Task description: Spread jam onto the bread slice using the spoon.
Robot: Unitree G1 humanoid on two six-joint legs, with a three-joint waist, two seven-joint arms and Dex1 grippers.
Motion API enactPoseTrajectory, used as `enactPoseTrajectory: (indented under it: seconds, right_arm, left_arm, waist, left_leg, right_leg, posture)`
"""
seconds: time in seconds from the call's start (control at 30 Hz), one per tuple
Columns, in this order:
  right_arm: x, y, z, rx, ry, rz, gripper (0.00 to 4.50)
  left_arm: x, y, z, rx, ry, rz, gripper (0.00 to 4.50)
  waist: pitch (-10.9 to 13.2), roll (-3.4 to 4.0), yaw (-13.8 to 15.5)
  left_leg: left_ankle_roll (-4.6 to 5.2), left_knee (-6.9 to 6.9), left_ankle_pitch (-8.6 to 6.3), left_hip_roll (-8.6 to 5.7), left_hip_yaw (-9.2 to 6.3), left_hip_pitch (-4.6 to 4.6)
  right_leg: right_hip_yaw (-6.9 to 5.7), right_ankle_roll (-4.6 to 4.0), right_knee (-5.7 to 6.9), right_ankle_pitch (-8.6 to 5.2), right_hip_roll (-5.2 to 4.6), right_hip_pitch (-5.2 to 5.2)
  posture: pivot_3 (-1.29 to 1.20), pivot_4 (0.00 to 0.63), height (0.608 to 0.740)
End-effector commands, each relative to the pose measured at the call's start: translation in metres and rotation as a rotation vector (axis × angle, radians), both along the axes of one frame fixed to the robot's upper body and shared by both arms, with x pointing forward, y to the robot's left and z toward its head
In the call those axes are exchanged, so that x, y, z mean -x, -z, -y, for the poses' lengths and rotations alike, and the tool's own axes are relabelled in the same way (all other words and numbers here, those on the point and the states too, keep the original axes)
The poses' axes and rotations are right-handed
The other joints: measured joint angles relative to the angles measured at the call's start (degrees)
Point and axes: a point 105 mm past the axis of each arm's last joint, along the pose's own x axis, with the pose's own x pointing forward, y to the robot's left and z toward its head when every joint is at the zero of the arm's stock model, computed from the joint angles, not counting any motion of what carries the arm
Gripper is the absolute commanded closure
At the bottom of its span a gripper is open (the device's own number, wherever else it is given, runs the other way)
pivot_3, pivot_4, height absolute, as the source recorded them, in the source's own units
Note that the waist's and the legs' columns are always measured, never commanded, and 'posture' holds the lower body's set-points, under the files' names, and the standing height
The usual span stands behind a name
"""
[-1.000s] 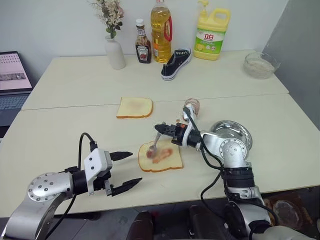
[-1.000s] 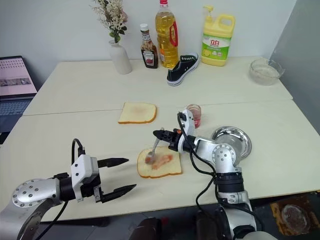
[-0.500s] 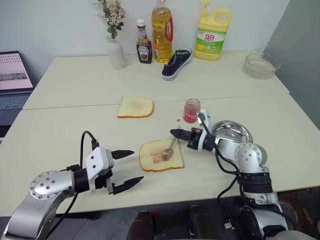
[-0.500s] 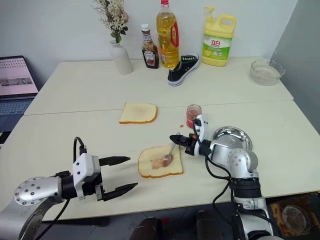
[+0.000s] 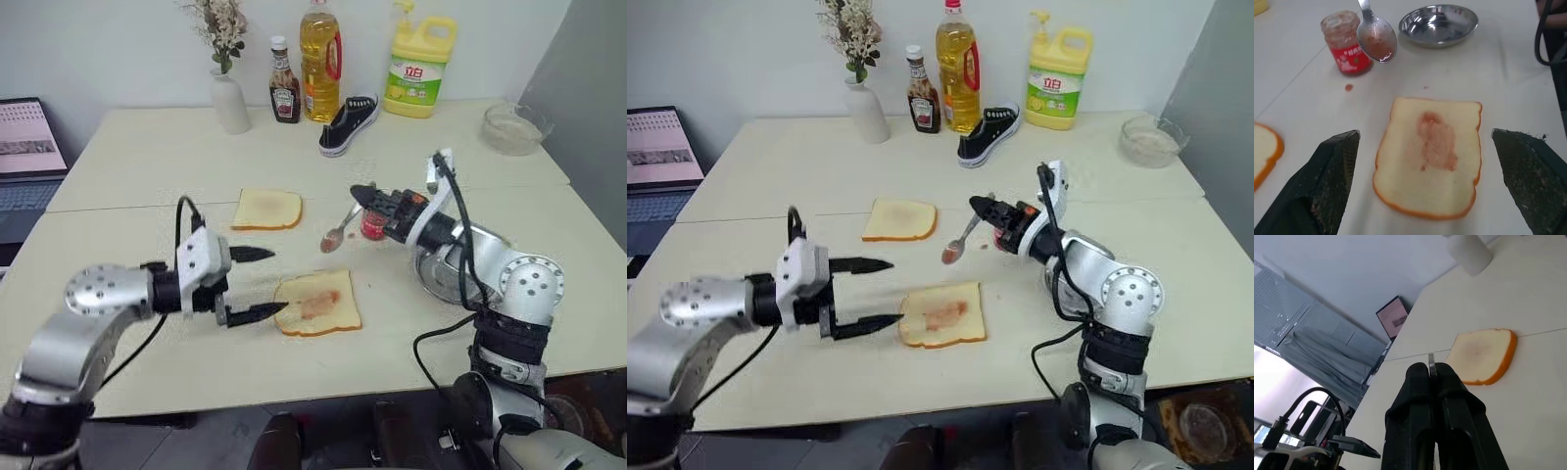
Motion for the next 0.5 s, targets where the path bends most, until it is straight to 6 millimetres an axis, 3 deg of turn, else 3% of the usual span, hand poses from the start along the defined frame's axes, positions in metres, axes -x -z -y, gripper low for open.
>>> enactPoseTrajectory:
  seconds: [0.03, 0.2, 0.3, 0.5]
  right_arm:
    - [0.012, -0.022, 0.03, -0.027, 0.121, 0.072, 4.47]
    - [0.021, -0.032, 0.073, 0.006, 0.33, 0.095, 4.47]
    - [0.025, -0.015, 0.114, 0.079, 0.493, 0.058, 4.47]
    - [0.036, 0.022, 0.16, 0.145, 0.637, -0.024, 4.47]
  left_arm:
    - [0.003, -0.014, 0.026, 0.003, 0.121, -0.01, 0.0]
    - [-0.01, -0.02, 0.064, 0.02, 0.205, 0.018, 0.0]
    - [-0.021, -0.01, 0.089, 0.011, 0.24, 0.048, 0.0]
    - [-0.044, -0.007, 0.119, 0.022, 0.246, 0.118, 0.0]
  waist:
    - [0.0, 0.0, -0.09]
    - [0.01, 0.02, -0.11]
    - [0.0, 0.02, 0.03]
    - [-0.01, 0.05, -0.2]
  left_leg:
    - [0.0, 0.0, 0.0, -0.02, 0.05, 0.0]
    - [0.0, 0.0, 0.0, -0.03, 0.04, -0.02]
    - [0.0, -0.01, 0.0, -0.02, 0.05, 0.0]
    - [0.01, 0.01, 0.01, 0.01, 0.14, 0.0]
  right_leg:
    - [0.04, -0.08, 0.01, 0.05, -0.04, 0.0]
    - [0.02, -0.08, 0.03, 0.06, -0.05, -0.01]
    - [0.03, -0.08, 0.01, 0.05, -0.03, 0.01]
    - [0.15, -0.07, 0.04, 0.05, 0.05, -0.02]
  posture:
    - [0.0, 0.15, 0.74]
    - [0.0, 0.15, 0.74]
    - [0.0, 0.15, 0.74]
    - [0.0, 0.15, 0.74]
